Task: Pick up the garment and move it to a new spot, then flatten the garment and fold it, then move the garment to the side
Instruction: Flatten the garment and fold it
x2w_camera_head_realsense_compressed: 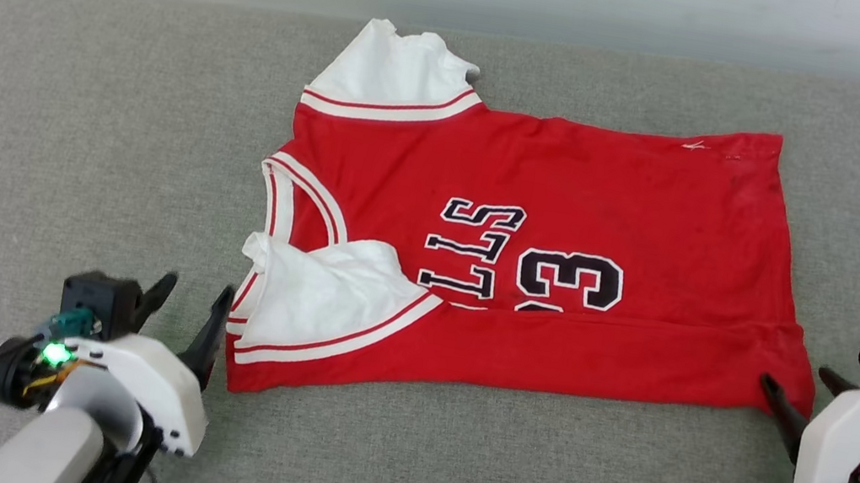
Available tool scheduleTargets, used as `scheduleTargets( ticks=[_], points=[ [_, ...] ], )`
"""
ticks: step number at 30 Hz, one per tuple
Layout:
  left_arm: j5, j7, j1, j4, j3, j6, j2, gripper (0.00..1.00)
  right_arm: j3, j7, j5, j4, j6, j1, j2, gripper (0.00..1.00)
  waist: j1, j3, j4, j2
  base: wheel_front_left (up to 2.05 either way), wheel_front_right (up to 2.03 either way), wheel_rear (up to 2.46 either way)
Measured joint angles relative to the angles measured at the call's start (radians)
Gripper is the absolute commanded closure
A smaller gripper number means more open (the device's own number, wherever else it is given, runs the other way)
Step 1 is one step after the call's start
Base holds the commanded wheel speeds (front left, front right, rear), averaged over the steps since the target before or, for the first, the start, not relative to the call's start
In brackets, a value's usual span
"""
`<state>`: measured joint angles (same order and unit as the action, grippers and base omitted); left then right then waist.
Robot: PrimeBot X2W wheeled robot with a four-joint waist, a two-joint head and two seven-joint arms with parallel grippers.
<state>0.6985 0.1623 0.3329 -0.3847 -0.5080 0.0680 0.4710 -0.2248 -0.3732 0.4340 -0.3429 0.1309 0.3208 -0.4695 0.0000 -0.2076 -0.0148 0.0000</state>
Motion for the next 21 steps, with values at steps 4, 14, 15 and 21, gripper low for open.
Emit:
scheduleTargets(
  ticks=[4, 14, 15, 21],
  points=[
    [0.009, -0.116, -0.086, 0.111, -0.022, 0.064, 0.030, 0.00, 0.091, -0.061, -0.034, 0.063, 0.000, -0.064, 0.051, 0.00, -0.0001, 0.018, 0.007, 0.0000, 0.00, 0.00, 0.00],
    [0.026, -0.295, -0.174, 0.317, -0.050, 0.169, 0.087, 0.00, 0.240, -0.195, -0.123, 0.299, 0.000, -0.198, 0.199, 0.00, -0.0001, -0.003, 0.027, 0.0000, 0.00, 0.00, 0.00],
    [0.026, -0.299, -0.174, 0.322, -0.049, 0.172, 0.086, 0.00, 0.246, -0.202, -0.130, 0.318, 0.000, -0.205, 0.208, 0.00, -0.0001, -0.008, 0.030, 0.0000, 0.00, 0.00, 0.00],
    [0.030, -0.311, -0.167, 0.309, -0.041, 0.187, 0.089, 0.00, 0.251, -0.226, -0.147, 0.405, 0.000, -0.219, 0.246, 0.00, -0.0001, -0.048, 0.048, 0.0000, 0.00, 0.00, 0.00]
  ],
)
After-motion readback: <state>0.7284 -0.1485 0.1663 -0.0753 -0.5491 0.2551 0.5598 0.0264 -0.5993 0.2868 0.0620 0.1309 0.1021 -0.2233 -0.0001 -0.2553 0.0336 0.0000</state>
